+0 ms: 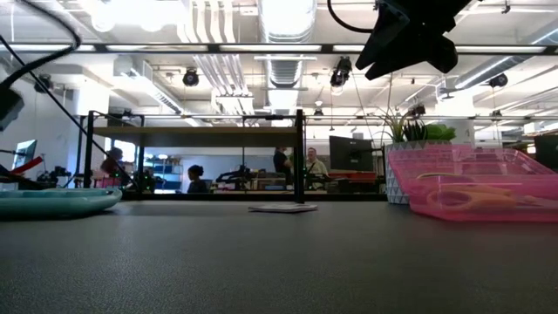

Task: Pack school essentials
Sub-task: Put the green eraser into the pink case

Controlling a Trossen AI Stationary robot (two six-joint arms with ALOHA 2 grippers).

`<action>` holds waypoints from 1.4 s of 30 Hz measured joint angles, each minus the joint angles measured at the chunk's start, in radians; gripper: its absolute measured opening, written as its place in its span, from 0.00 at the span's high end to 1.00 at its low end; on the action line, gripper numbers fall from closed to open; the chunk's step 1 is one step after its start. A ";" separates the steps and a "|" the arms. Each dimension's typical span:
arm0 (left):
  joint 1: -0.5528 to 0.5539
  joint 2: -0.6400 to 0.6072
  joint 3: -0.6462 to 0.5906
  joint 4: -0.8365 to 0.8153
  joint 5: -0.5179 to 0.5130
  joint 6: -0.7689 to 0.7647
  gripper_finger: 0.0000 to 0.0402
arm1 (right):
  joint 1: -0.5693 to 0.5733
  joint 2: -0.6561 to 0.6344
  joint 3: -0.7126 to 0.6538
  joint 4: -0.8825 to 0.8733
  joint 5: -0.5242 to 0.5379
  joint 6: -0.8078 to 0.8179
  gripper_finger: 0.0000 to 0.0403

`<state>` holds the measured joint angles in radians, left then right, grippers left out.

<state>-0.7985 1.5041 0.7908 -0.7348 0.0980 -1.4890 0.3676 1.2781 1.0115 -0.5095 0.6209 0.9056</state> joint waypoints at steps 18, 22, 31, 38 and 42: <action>0.138 -0.090 0.138 0.182 -0.428 0.052 0.85 | -0.002 0.000 0.000 0.011 0.009 -0.051 0.71; 0.203 -0.091 0.161 0.285 -0.558 0.127 0.85 | -0.002 0.000 0.000 0.060 0.007 -0.050 0.71; 0.388 -0.092 0.165 0.691 -0.715 0.379 0.85 | -0.002 0.000 0.000 0.219 0.008 -0.079 0.71; 0.518 -0.092 0.165 0.900 -0.726 0.519 0.85 | -0.021 0.000 0.000 0.329 0.031 -0.091 0.71; 0.571 -0.092 0.165 0.920 -0.726 0.532 0.85 | -0.035 0.000 0.000 0.336 0.036 -0.079 0.71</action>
<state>-0.2274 1.4117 0.9554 0.1855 -0.6281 -0.9573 0.3328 1.2778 1.0115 -0.1737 0.6568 0.8271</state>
